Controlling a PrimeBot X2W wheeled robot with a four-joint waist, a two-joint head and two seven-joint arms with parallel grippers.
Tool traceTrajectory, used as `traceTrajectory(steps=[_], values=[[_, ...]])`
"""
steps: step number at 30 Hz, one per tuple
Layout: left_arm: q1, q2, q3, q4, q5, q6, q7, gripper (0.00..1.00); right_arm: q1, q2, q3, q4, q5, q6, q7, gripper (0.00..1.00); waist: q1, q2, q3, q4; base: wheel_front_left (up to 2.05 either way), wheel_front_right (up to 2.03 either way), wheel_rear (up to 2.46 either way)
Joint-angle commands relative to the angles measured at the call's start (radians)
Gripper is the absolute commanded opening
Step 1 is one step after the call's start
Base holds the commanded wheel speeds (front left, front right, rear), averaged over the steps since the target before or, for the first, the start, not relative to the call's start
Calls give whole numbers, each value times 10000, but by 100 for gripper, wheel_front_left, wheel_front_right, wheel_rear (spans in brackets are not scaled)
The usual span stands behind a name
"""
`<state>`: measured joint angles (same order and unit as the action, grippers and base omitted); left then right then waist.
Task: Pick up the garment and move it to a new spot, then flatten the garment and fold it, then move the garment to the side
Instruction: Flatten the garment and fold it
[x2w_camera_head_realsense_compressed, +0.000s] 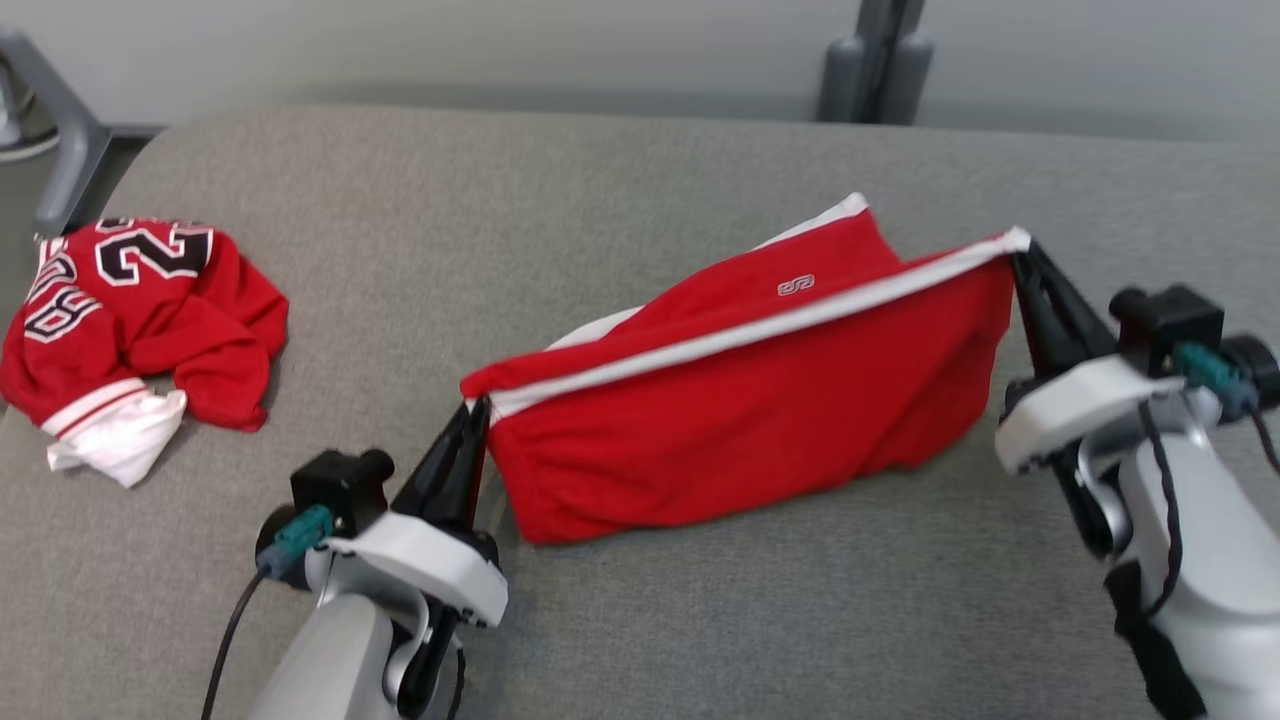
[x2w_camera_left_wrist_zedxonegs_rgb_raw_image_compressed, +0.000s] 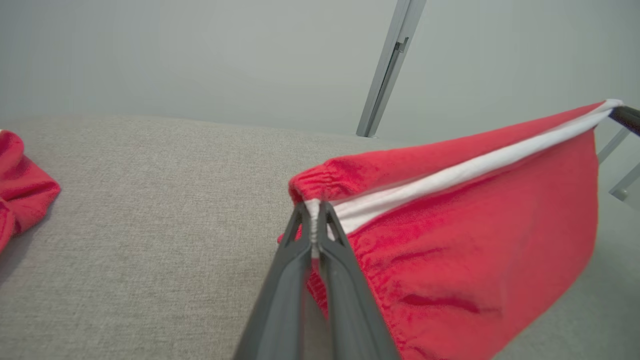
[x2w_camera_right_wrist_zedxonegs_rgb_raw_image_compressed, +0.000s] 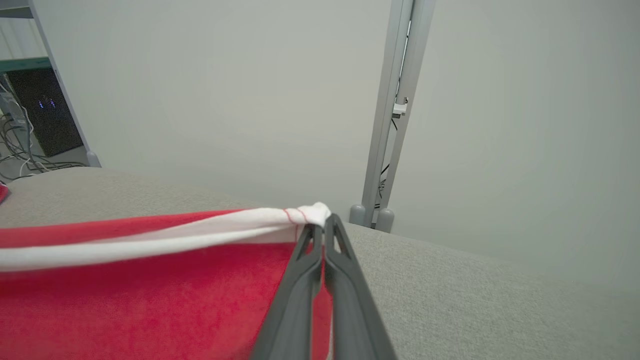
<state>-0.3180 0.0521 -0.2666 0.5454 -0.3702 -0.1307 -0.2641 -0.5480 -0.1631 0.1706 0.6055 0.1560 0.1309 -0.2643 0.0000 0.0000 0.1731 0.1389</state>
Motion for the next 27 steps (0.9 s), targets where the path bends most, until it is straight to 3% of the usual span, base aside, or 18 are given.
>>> traceTrajectory(steps=[1,10,17,18,19,20,27], values=[[-403,32,74,72,31,8,-2,0,-499,-117,3,267,-129,-3,-2,0,0,0,730,459,0,0,0],[-1703,6,-780,97,-975,103,-2,0,-2939,-372,108,2161,-915,-3,0,0,0,0,1903,989,0,0,0],[-2291,7,-1411,31,-1536,644,-2,0,-3917,-388,-31,3137,-1612,-3,0,0,0,0,2373,1230,0,0,0],[-2324,8,-1473,5,-1626,688,-2,0,-3992,-372,-94,3301,-1702,-3,0,45,0,0,2399,1238,0,0,0],[-2331,7,-1504,-46,-1755,721,-2,43,-4061,-350,-201,3461,-1779,-3,1,100,0,0,2418,1239,0,0,0],[-2340,4,-1544,-60,-1788,746,-1,100,-4153,-298,-266,3518,-1868,-3,-2,100,0,0,2436,1228,0,0,0],[-1935,12,-1370,-103,-1587,1220,-1,100,-3847,-21,-820,2902,-1647,-3,-2,100,0,0,2409,1014,0,0,0]])
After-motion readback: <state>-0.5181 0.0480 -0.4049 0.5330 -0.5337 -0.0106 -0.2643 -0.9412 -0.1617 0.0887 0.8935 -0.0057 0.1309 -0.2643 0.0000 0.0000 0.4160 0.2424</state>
